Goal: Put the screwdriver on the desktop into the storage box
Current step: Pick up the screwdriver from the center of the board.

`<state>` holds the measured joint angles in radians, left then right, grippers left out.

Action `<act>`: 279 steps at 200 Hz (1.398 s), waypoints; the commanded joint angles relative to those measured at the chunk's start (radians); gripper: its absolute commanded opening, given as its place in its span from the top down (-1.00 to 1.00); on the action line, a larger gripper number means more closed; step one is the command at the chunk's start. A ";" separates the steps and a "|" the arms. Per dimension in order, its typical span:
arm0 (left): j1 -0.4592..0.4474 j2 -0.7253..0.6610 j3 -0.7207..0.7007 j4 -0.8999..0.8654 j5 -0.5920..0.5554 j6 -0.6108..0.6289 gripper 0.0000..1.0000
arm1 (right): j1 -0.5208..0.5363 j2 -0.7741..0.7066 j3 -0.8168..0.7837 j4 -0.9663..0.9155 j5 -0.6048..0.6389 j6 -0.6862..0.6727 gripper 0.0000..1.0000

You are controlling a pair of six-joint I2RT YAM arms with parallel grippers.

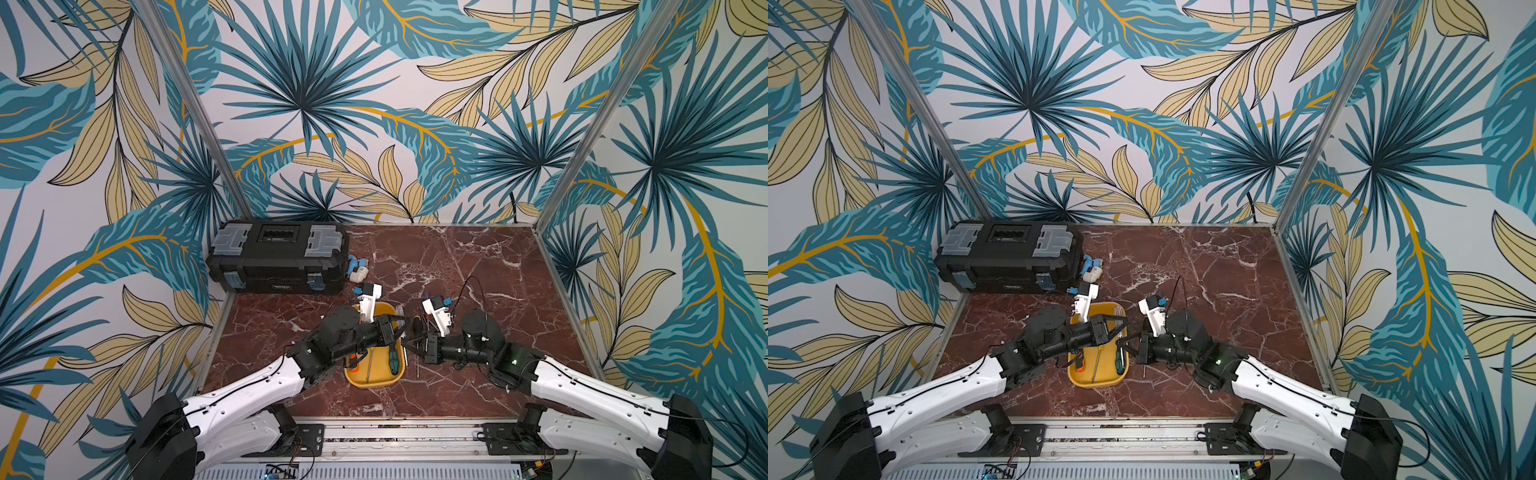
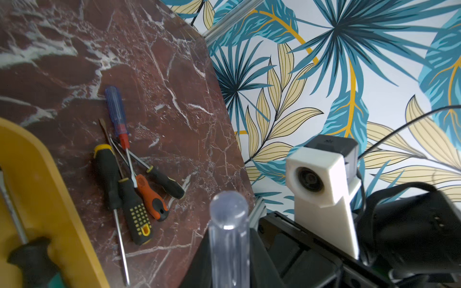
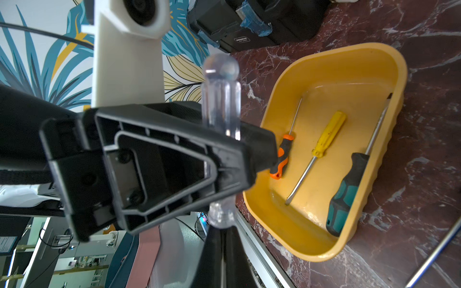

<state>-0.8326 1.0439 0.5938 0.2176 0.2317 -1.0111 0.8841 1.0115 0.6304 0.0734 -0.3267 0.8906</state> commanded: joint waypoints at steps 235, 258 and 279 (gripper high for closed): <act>0.130 -0.134 -0.173 0.346 0.184 -0.115 1.00 | 0.010 0.050 -0.090 0.355 -0.189 0.169 0.65; 0.130 -0.134 -0.175 0.348 0.179 -0.113 1.00 | 0.012 0.068 -0.095 0.380 -0.193 0.176 0.61; 0.130 -0.137 -0.181 0.344 0.170 -0.112 1.00 | 0.015 0.072 -0.092 0.379 -0.187 0.170 0.92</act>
<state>-0.7033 0.9283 0.4397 0.5129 0.4137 -1.1320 0.8925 1.0740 0.5419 0.4290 -0.5098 1.0595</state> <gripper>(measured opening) 0.185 0.097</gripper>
